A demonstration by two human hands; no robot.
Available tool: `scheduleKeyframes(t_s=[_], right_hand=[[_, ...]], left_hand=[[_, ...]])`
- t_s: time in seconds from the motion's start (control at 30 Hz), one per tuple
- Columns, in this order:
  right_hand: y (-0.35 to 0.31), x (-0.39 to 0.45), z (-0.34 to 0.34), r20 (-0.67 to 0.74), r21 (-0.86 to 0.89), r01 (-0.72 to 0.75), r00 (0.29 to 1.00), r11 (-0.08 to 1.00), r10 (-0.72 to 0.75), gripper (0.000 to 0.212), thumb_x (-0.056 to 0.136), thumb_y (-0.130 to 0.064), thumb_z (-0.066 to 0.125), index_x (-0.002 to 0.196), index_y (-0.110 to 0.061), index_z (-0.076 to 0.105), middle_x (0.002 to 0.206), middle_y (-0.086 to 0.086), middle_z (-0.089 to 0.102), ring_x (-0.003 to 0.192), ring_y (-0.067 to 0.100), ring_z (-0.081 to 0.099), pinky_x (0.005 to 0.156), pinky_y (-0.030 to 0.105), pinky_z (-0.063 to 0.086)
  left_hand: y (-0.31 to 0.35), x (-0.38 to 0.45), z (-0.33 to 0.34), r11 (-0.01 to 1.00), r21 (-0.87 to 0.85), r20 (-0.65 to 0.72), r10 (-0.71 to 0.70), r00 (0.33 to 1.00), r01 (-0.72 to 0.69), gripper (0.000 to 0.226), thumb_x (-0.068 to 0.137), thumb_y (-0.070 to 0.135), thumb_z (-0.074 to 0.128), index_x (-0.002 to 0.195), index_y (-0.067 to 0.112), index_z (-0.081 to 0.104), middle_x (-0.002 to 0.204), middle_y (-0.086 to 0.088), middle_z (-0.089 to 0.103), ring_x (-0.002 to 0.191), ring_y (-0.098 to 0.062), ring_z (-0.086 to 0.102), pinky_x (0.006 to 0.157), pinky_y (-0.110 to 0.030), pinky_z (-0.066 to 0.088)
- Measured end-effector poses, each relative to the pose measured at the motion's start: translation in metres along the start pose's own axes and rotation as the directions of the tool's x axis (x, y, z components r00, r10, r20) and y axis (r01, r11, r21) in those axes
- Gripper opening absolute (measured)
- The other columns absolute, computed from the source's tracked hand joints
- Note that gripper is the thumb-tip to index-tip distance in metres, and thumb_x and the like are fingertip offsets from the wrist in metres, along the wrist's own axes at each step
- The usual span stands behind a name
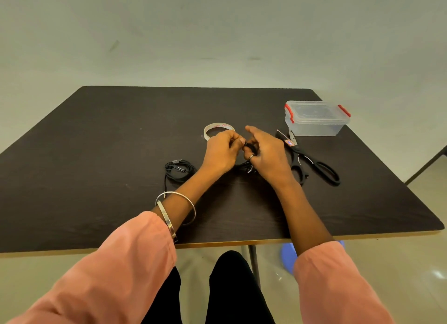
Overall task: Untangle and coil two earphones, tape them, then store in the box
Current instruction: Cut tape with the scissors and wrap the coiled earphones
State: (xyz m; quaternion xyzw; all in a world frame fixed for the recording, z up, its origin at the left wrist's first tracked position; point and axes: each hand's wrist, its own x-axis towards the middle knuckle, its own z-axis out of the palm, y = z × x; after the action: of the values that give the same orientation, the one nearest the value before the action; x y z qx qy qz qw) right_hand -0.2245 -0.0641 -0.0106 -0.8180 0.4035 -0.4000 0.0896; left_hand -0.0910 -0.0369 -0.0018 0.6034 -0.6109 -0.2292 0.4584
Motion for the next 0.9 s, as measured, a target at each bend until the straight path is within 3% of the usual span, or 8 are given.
scheduleKeyframes(t_s=[0.07, 0.17, 0.23, 0.47, 0.6, 0.7, 0.83, 0.9], right_hand=[[-0.001, 0.000, 0.000, 0.003, -0.086, 0.033, 0.999, 0.996, -0.033, 0.053, 0.083, -0.002, 0.063, 0.134, 0.002, 0.049, 0.104, 0.019, 0.065, 0.098, 0.032, 0.060, 0.085, 0.039, 0.047], [-0.007, -0.003, 0.002, -0.013, -0.170, 0.087, 0.996, 0.982, -0.090, 0.052, 0.083, 0.000, 0.059, 0.133, 0.008, 0.047, 0.099, 0.026, 0.063, 0.092, 0.039, 0.060, 0.076, 0.046, 0.051], [-0.008, -0.004, 0.002, -0.009, -0.208, 0.089, 0.996, 0.974, -0.093, 0.053, 0.087, -0.001, 0.057, 0.137, 0.007, 0.043, 0.097, 0.026, 0.061, 0.089, 0.039, 0.059, 0.073, 0.045, 0.050], [-0.011, -0.006, -0.001, -0.025, -0.179, -0.027, 0.999, 0.984, 0.023, 0.066, 0.089, -0.014, 0.060, 0.147, -0.009, 0.030, 0.095, 0.017, 0.060, 0.087, 0.029, 0.057, 0.073, 0.044, 0.050], [-0.008, -0.007, -0.004, 0.031, -0.012, -0.097, 0.995, 0.995, 0.097, 0.075, 0.083, -0.012, 0.065, 0.147, -0.019, 0.025, 0.079, 0.009, 0.061, 0.073, 0.022, 0.059, 0.072, 0.043, 0.052], [-0.007, -0.009, -0.009, 0.016, 0.222, -0.205, 0.978, 0.953, 0.207, 0.080, 0.080, -0.016, 0.072, 0.144, -0.024, 0.026, 0.071, 0.000, 0.064, 0.063, 0.012, 0.061, 0.066, 0.023, 0.053], [-0.008, -0.007, -0.012, -0.093, 0.456, -0.259, 0.938, 0.851, 0.335, 0.049, 0.092, -0.014, 0.060, 0.136, -0.016, 0.038, 0.076, 0.007, 0.071, 0.068, 0.011, 0.069, 0.069, 0.013, 0.051], [-0.010, -0.006, -0.012, -0.063, 0.510, -0.301, 0.921, 0.806, 0.384, 0.038, 0.096, -0.014, 0.054, 0.132, -0.014, 0.042, 0.077, 0.006, 0.070, 0.067, 0.008, 0.069, 0.070, 0.017, 0.054]], left_hand=[[0.000, 0.001, 0.002, 0.999, 0.052, 0.007, 0.003, 1.000, -0.003, 0.014, 0.098, 0.015, 0.051, 0.094, 0.008, 0.063, 0.078, 0.002, 0.062, 0.068, -0.006, 0.056, 0.064, -0.016, 0.046], [0.000, 0.002, 0.002, 0.999, 0.040, 0.009, -0.027, 1.000, 0.027, 0.015, 0.098, 0.014, 0.049, 0.098, 0.007, 0.062, 0.083, -0.002, 0.065, 0.069, -0.009, 0.059, 0.067, -0.021, 0.050], [0.002, 0.003, 0.001, 0.998, 0.004, 0.024, -0.065, 0.998, 0.065, 0.016, 0.099, 0.013, 0.049, 0.098, 0.006, 0.063, 0.084, -0.005, 0.066, 0.069, -0.011, 0.061, 0.067, -0.024, 0.053], [0.006, 0.003, -0.005, 0.978, -0.156, 0.039, -0.131, 0.991, 0.135, 0.016, 0.096, 0.011, 0.054, 0.088, 0.004, 0.067, 0.073, -0.003, 0.066, 0.060, -0.005, 0.060, 0.050, -0.009, 0.043], [0.001, -0.003, 0.000, 0.986, -0.133, -0.017, -0.108, 0.994, 0.104, 0.016, 0.095, 0.010, 0.056, 0.088, 0.003, 0.069, 0.070, 0.003, 0.064, 0.060, -0.003, 0.059, 0.053, -0.006, 0.043], [-0.006, -0.003, 0.000, 0.975, -0.184, -0.047, -0.132, 0.990, 0.121, 0.014, 0.093, 0.009, 0.058, 0.088, 0.005, 0.070, 0.074, 0.000, 0.069, 0.063, -0.004, 0.062, 0.060, -0.012, 0.047], [-0.010, -0.004, -0.005, 0.949, -0.289, -0.039, -0.144, 0.989, 0.127, 0.011, 0.092, 0.008, 0.060, 0.089, 0.008, 0.070, 0.079, -0.003, 0.072, 0.068, -0.007, 0.067, 0.057, -0.015, 0.047], [-0.009, -0.005, -0.006, 0.938, -0.327, -0.035, -0.136, 0.990, 0.118, 0.010, 0.091, 0.007, 0.061, 0.091, 0.007, 0.071, 0.079, -0.004, 0.072, 0.070, -0.009, 0.069, 0.053, -0.014, 0.046]])
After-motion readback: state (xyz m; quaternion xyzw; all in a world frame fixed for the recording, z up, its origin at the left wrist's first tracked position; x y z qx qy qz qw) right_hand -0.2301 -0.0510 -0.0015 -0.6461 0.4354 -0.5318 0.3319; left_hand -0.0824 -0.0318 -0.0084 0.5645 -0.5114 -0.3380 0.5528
